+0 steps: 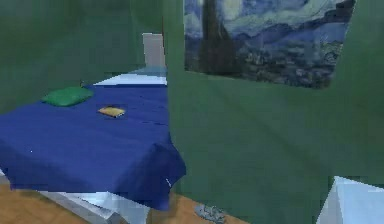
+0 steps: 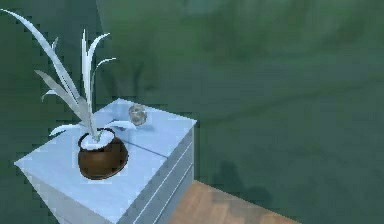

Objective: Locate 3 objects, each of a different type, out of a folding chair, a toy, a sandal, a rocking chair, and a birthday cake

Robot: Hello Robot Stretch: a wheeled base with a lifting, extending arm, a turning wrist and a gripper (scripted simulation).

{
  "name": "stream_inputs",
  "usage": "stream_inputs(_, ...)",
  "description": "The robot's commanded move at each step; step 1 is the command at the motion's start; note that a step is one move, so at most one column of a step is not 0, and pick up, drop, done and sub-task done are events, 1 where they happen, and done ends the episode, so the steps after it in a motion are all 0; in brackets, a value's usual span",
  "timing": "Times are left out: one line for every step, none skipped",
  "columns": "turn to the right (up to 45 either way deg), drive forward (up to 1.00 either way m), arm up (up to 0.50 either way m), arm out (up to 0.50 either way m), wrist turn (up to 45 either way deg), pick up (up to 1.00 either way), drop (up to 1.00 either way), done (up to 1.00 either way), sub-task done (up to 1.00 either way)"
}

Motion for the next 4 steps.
stream_inputs(-45.0, 0.0, 0.0, 0.0, 0.0, 0.0, 0.0, 0.0, 0.0)
stream_inputs(-45.0, 0.0, 0.0, 0.0, 0.0, 0.0, 0.0, 0.0, 0.0)
stream_inputs(-18.0, 0.0, 0.0, 0.0, 0.0, 0.0, 0.0, 0.0, 0.0)
stream_inputs(0.0, 1.0, 0.0, 0.0, 0.0, 0.0, 0.0, 0.0, 0.0)
